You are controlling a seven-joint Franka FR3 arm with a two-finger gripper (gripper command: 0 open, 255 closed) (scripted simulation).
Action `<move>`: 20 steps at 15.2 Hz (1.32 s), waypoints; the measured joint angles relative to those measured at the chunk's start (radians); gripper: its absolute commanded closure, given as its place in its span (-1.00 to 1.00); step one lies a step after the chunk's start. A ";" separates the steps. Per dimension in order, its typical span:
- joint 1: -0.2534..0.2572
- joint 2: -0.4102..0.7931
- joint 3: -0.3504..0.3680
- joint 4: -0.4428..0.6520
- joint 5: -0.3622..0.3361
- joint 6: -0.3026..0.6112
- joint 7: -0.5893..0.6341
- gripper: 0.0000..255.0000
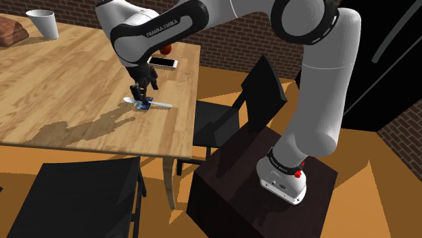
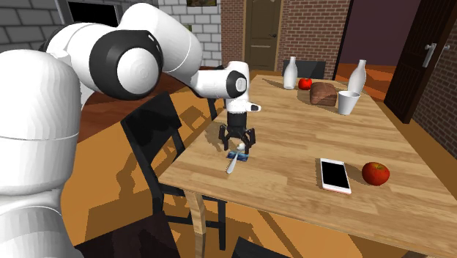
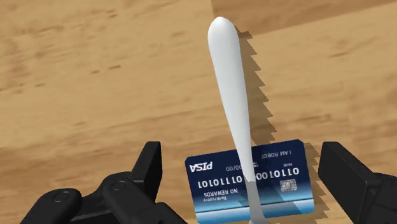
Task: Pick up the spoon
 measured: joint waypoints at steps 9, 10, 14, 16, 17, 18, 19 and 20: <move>0.002 0.027 -0.002 -0.018 -0.009 0.047 0.010 1.00; 0.002 0.027 -0.003 -0.018 -0.009 0.047 0.010 1.00; 0.002 0.027 -0.003 -0.019 -0.009 0.048 0.010 1.00; 0.002 0.027 -0.003 -0.014 -0.008 0.041 0.009 1.00; 0.002 0.022 -0.002 -0.011 -0.007 0.033 0.008 1.00; 0.002 0.017 -0.001 -0.006 -0.005 0.023 0.007 1.00; 0.001 0.009 -0.001 -0.007 -0.003 0.017 0.004 1.00; 0.001 0.004 0.000 -0.001 -0.002 0.006 0.002 1.00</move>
